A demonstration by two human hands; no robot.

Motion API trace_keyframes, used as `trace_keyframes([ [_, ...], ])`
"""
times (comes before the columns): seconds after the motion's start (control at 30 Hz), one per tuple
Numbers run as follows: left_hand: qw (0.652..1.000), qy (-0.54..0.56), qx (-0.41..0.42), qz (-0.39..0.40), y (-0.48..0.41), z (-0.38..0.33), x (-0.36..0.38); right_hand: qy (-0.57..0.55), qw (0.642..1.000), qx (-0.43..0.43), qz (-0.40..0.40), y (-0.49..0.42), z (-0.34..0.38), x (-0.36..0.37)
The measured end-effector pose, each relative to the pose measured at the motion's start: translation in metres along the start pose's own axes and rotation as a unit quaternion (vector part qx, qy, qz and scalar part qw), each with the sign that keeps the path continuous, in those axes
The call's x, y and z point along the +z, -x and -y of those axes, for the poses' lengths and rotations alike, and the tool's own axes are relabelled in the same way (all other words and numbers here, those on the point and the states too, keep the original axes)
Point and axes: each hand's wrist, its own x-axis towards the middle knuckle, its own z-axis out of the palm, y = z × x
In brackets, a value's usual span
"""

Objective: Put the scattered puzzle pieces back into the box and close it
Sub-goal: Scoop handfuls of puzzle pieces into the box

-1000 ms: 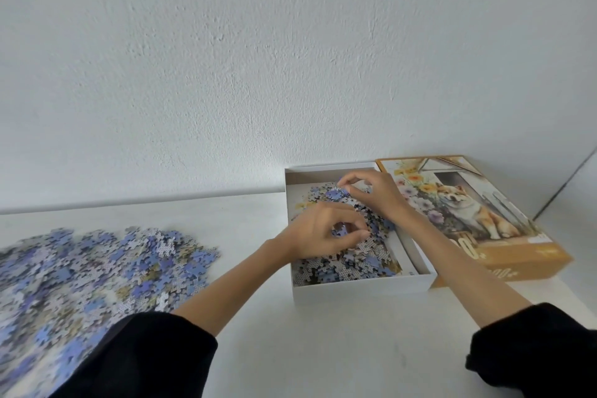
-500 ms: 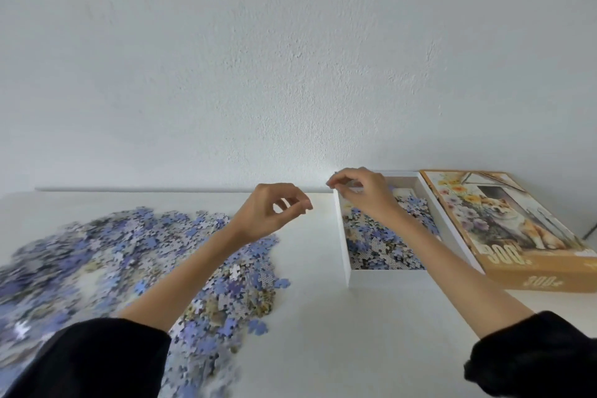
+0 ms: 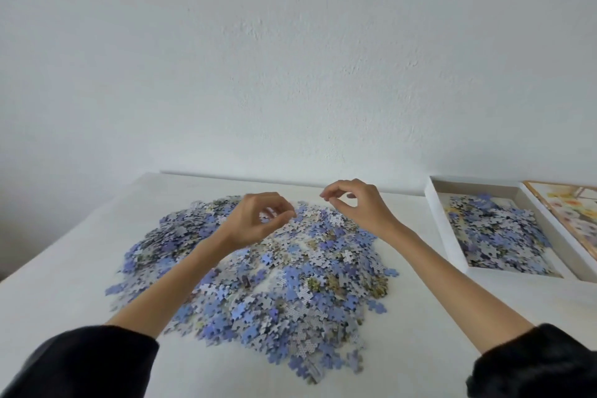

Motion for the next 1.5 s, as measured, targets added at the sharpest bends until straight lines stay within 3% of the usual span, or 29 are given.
trace_keyframes([
  [0.27, 0.998, -0.049, -0.003, 0.050, 0.042, 0.052, -0.040, 0.012, 0.999, 0.039, 0.013, -0.006, 0.031, 0.067],
  [0.47, 0.962, -0.114, -0.098, 0.230, 0.087, 0.094, -0.044, 0.162, 0.970, 0.145, 0.109, 0.010, 0.023, 0.121],
  [0.67, 0.968, -0.193, -0.137, 0.082, 0.096, 0.137, -0.068, 0.237, 0.947, 0.207, 0.061, 0.007, 0.002, 0.136],
  [0.93, 0.943, -0.205, -0.249, 0.083, 0.097, 0.176, -0.080, 0.266, 0.913, 0.303, 0.053, -0.012, -0.021, 0.117],
  [1.2, 0.971, -0.158, -0.162, 0.083, 0.087, 0.166, -0.063, 0.272, 0.939, 0.176, 0.116, -0.007, -0.012, 0.138],
  [1.4, 0.979, -0.124, -0.160, 0.001, 0.060, 0.163, -0.065, 0.185, 0.965, 0.184, 0.019, -0.030, -0.006, 0.134],
  [1.5, 0.969, -0.109, -0.207, 0.076, 0.043, 0.168, -0.065, 0.144, 0.968, 0.187, 0.089, -0.048, -0.007, 0.135],
])
